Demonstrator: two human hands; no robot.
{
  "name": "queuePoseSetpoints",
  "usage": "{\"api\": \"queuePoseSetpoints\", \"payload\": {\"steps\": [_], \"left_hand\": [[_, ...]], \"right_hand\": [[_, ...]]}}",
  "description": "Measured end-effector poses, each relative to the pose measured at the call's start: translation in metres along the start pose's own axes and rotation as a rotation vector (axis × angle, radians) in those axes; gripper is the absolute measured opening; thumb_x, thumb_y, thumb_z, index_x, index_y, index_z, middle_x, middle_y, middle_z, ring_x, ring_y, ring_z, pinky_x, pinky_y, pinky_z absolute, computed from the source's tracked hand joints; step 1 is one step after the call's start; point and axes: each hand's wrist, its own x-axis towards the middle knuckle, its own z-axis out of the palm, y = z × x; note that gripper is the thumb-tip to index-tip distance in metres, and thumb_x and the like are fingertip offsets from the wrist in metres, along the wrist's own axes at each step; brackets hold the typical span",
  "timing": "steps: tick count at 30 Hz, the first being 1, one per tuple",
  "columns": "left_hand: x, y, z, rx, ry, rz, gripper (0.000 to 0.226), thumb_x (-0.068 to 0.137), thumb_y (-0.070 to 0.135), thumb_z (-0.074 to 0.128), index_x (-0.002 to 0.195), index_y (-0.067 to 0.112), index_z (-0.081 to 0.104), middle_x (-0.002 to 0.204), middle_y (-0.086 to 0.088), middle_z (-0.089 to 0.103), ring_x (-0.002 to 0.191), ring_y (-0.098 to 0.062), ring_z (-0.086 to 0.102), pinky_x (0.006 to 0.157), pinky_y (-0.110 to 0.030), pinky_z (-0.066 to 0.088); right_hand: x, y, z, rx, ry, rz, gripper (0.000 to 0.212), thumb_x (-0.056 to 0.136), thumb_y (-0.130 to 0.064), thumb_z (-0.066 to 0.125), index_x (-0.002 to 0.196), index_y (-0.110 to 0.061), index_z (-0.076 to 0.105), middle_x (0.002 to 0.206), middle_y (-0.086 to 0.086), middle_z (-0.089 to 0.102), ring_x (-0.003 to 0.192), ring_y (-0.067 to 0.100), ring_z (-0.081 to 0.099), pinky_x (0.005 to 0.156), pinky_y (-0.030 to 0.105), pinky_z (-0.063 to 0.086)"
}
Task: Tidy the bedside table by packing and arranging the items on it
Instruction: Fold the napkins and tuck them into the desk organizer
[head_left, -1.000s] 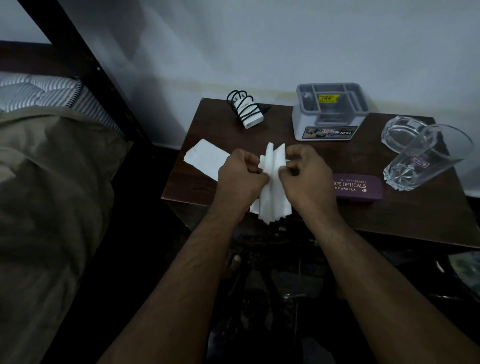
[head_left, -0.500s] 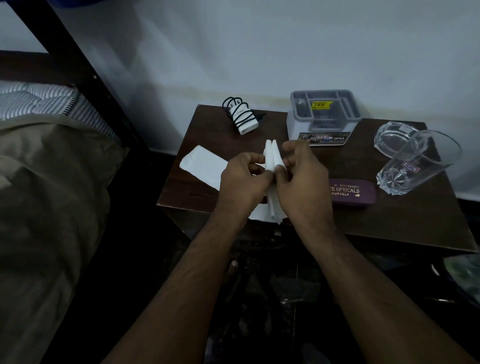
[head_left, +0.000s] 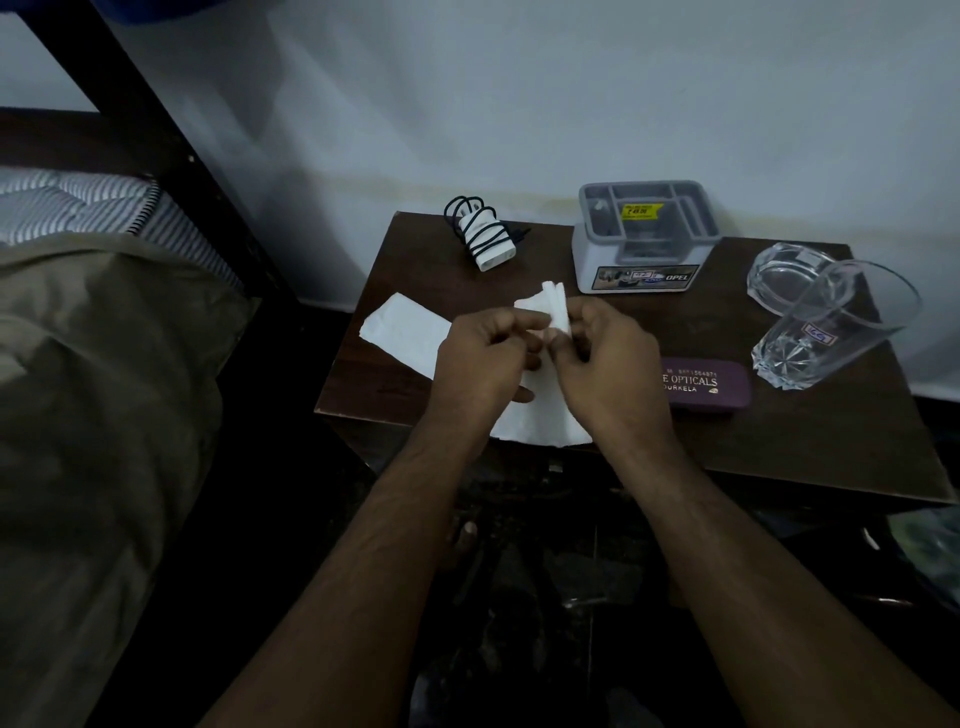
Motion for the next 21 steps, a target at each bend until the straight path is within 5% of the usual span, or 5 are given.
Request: {"api": "queuePoseSetpoints", "payload": {"steps": [3,7,11,16,21], "left_hand": [[0.002,-0.010,-0.004,0.388,0.131,0.132,0.023,0.094,0.009,0.063,0.112,0.012,0.076,0.109,-0.003,0.074,0.094,-0.014,0.069,0.076,-0.019,0.051],[-0.003,-0.018,0.002,0.823,0.083,0.007,0.043,0.090,0.030,0.075,0.123,0.006,0.060,0.124,-0.014,0.057,0.117,-0.029,0.058,0.091,-0.038,0.050],[-0.011,-0.019,0.012,1.013,0.100,-0.012,0.051,0.092,0.038,0.072,0.129,0.008,0.055,0.131,-0.012,0.051,0.127,-0.028,0.049,0.093,-0.041,0.051],[-0.002,-0.030,0.014,0.902,0.085,-0.062,0.043,0.088,0.038,0.073,0.119,0.008,0.067,0.123,-0.011,0.060,0.124,-0.029,0.054,0.093,-0.042,0.050],[0.006,-0.022,0.008,0.629,0.060,0.018,0.015,0.080,0.022,0.076,0.081,0.007,0.075,0.082,-0.005,0.072,0.088,-0.022,0.066,0.085,-0.034,0.051]], "right_hand": [[0.004,0.004,-0.005,-0.035,0.110,0.028,0.023,0.098,-0.014,0.059,0.119,-0.013,0.068,0.105,0.000,0.074,0.091,0.012,0.066,0.073,0.015,0.042],[0.005,0.007,-0.012,-0.044,0.168,0.057,0.022,0.099,-0.012,0.058,0.119,-0.008,0.066,0.096,-0.004,0.066,0.086,0.011,0.060,0.072,0.013,0.035],[0.004,0.010,-0.014,-0.006,0.177,0.034,0.024,0.097,-0.010,0.060,0.120,-0.010,0.065,0.111,0.004,0.072,0.101,0.018,0.067,0.083,0.021,0.045],[0.005,0.015,-0.013,-0.021,0.118,0.030,0.030,0.093,-0.010,0.065,0.123,-0.012,0.062,0.110,0.006,0.069,0.099,0.019,0.066,0.087,0.030,0.051],[0.006,0.016,-0.014,-0.020,0.090,0.060,0.034,0.093,-0.009,0.064,0.127,-0.012,0.059,0.105,0.006,0.067,0.096,0.019,0.063,0.083,0.026,0.045]]}}
